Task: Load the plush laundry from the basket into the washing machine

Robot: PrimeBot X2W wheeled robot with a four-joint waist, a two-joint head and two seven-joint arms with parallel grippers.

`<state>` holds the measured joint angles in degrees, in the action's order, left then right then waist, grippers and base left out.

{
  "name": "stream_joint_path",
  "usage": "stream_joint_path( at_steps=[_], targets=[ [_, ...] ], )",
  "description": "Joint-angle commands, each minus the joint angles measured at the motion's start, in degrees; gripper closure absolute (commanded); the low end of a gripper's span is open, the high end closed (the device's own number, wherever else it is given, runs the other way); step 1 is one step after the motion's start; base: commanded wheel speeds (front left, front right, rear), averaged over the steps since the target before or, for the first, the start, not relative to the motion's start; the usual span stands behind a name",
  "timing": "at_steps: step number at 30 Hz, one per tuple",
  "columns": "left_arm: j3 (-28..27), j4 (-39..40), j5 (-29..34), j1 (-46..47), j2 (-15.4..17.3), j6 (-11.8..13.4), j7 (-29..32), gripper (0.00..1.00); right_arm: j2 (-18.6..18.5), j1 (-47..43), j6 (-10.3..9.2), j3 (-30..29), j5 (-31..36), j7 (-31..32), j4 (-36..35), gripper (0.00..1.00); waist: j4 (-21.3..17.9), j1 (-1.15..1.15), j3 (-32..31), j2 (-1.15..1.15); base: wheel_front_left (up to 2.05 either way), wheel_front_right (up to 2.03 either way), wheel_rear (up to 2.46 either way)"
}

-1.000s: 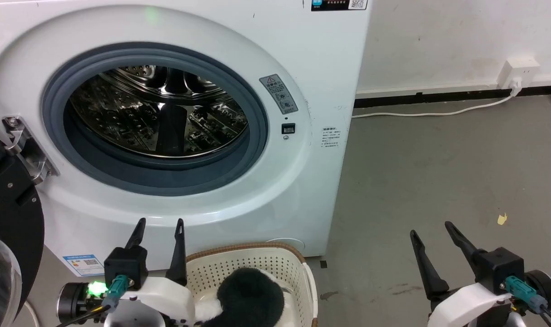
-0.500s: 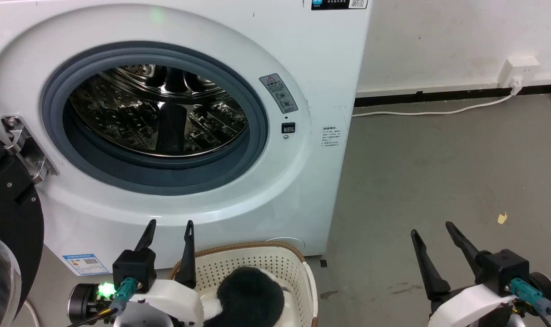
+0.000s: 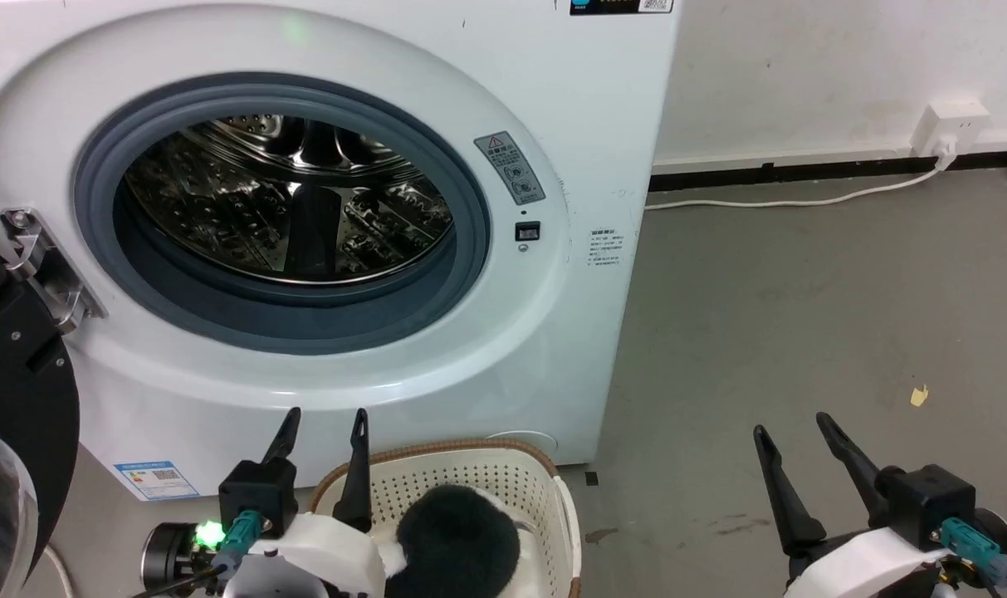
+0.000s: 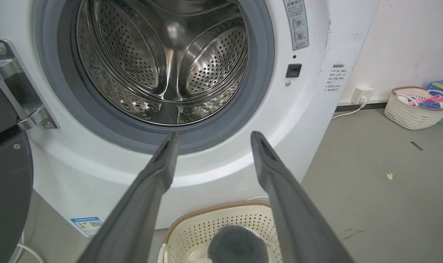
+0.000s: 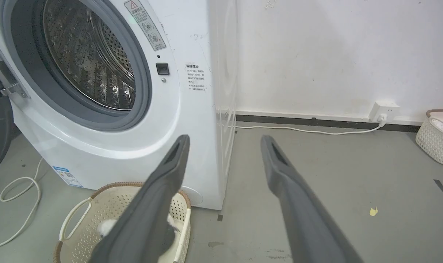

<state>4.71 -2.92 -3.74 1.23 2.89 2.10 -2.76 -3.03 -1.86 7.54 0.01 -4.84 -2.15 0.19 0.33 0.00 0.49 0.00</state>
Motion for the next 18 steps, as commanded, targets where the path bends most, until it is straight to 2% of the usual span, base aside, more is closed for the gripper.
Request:
stream_joint_path(
  at_steps=[1, 10, 18],
  targets=[
    [0.32, -0.52, -0.83, 1.02, 0.27, 0.43, 0.37, 0.00, 0.04, -0.92, -0.02, -0.18, -0.90, -0.50, -0.03, 0.00, 0.02, 0.00, 0.17, 0.00, 0.00, 0.00, 0.00],
    [0.95, -3.53, -3.59, 3.44, 0.87, 0.36, 4.06, 0.00, 0.05, -0.60, -0.02, -0.79, -1.82, -0.82, -1.16, 0.00, -0.18, 0.00, 1.70, 0.00, 0.00, 0.00, 0.00],
    [2.40, -9.57, -6.49, 6.02, 0.86, -0.39, 8.54, 0.00, 0.06, -0.08, -0.02, -1.16, -2.90, -1.32, -2.17, 0.00, -0.62, 0.00, 4.13, 0.00, 0.00, 0.00, 0.00]
  ],
)
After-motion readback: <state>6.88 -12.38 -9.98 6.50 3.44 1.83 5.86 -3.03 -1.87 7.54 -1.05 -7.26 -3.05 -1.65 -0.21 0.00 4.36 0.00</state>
